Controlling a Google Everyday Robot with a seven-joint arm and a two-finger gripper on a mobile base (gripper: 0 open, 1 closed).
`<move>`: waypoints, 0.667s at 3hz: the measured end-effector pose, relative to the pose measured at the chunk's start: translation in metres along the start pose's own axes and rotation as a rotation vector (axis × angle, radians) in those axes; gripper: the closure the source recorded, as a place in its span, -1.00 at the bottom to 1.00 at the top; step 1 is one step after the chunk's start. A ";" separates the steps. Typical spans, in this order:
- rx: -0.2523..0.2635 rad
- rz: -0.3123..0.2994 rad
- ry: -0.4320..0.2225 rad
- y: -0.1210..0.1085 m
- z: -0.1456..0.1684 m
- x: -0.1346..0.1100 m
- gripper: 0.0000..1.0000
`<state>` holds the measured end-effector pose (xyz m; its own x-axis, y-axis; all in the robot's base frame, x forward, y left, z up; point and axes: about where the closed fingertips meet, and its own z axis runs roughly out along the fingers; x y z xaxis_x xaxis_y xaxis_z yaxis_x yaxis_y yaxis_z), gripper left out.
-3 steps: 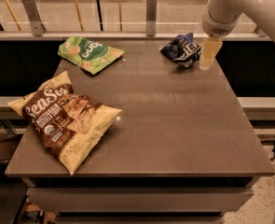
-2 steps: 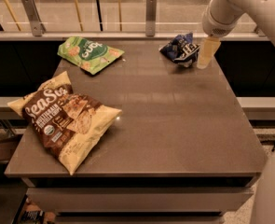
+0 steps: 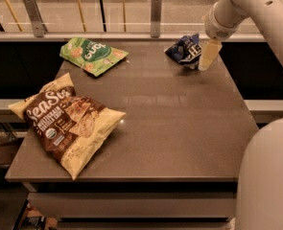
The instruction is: Move blue chip bag near brown chip bag
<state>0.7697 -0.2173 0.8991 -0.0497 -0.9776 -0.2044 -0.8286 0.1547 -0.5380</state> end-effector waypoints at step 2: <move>-0.016 -0.031 0.042 0.001 0.023 -0.006 -0.67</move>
Offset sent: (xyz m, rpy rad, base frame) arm 0.0101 0.0076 -0.0121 -0.0394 0.0116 0.0046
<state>0.7823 -0.2079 0.8812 -0.0468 -0.9872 -0.1527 -0.8392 0.1217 -0.5300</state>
